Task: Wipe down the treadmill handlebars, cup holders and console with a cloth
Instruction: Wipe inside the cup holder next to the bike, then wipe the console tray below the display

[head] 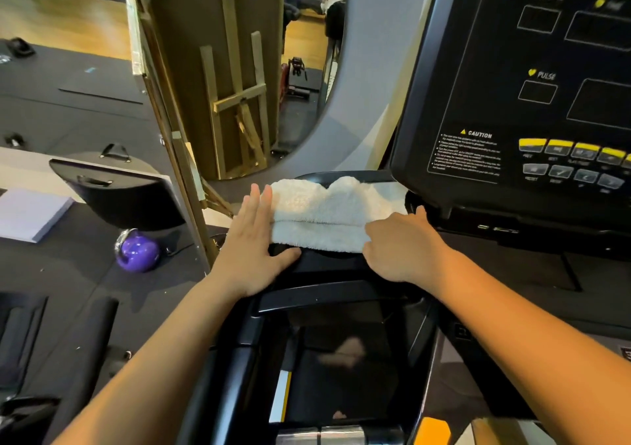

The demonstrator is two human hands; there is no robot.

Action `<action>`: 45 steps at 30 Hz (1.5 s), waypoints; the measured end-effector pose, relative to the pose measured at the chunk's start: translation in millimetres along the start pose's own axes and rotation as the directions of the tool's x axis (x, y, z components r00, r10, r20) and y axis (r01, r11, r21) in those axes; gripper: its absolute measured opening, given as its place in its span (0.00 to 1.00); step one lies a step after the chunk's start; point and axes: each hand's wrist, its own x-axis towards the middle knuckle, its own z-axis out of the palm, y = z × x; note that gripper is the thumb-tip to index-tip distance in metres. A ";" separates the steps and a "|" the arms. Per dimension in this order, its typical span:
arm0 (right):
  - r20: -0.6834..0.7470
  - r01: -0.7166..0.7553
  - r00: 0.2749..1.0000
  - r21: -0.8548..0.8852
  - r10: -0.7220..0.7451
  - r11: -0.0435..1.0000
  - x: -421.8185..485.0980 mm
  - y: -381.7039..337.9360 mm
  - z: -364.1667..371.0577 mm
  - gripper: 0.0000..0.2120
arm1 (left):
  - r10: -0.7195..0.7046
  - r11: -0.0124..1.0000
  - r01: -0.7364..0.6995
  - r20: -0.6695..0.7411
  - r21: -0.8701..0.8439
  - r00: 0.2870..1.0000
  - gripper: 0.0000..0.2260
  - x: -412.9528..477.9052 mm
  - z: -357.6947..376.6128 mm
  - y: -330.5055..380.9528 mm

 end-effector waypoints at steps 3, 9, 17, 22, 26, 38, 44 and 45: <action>-0.066 0.037 0.997 0.009 -0.036 0.999 -6.7 1.2 6.7 0.06 | -0.002 0.999 0.001 -0.026 -0.041 1.000 0.47 0.7 1.5 1.2; -0.296 0.046 0.955 0.128 -0.007 0.991 -3.3 8.5 7.5 0.12 | 0.054 0.998 -0.057 -0.137 -0.020 0.989 0.28 -0.6 -8.6 9.6; -0.692 0.273 0.668 0.570 0.274 0.775 5.1 34.8 -113.9 0.03 | 0.095 0.939 -0.182 -0.290 -0.293 0.952 0.16 10.4 -78.0 44.4; -0.668 0.277 0.652 0.650 0.358 0.708 27.9 50.4 -142.1 0.05 | 0.274 0.934 -0.321 -0.258 -0.158 0.926 0.15 6.4 -128.2 59.8; -0.708 0.315 0.613 0.626 0.351 0.713 21.5 33.3 -136.2 0.04 | 0.167 0.979 -0.176 -0.089 -0.103 0.982 0.21 10.6 -141.5 57.3; -0.622 0.668 0.713 0.460 -0.324 0.585 -19.0 -83.9 -10.7 0.12 | -0.270 0.703 0.097 -0.137 -0.705 0.953 0.18 1.6 -93.5 74.4; -0.668 0.585 0.706 0.737 0.234 0.338 -15.8 -45.2 -37.3 0.09 | -0.244 0.471 0.059 -0.066 -0.880 0.968 0.26 -10.3 -95.5 54.7; -0.569 0.508 0.761 0.821 0.311 0.259 -10.2 -35.3 -45.1 0.14 | -0.227 0.392 0.057 -0.037 -0.918 0.973 0.26 -12.0 -96.4 53.8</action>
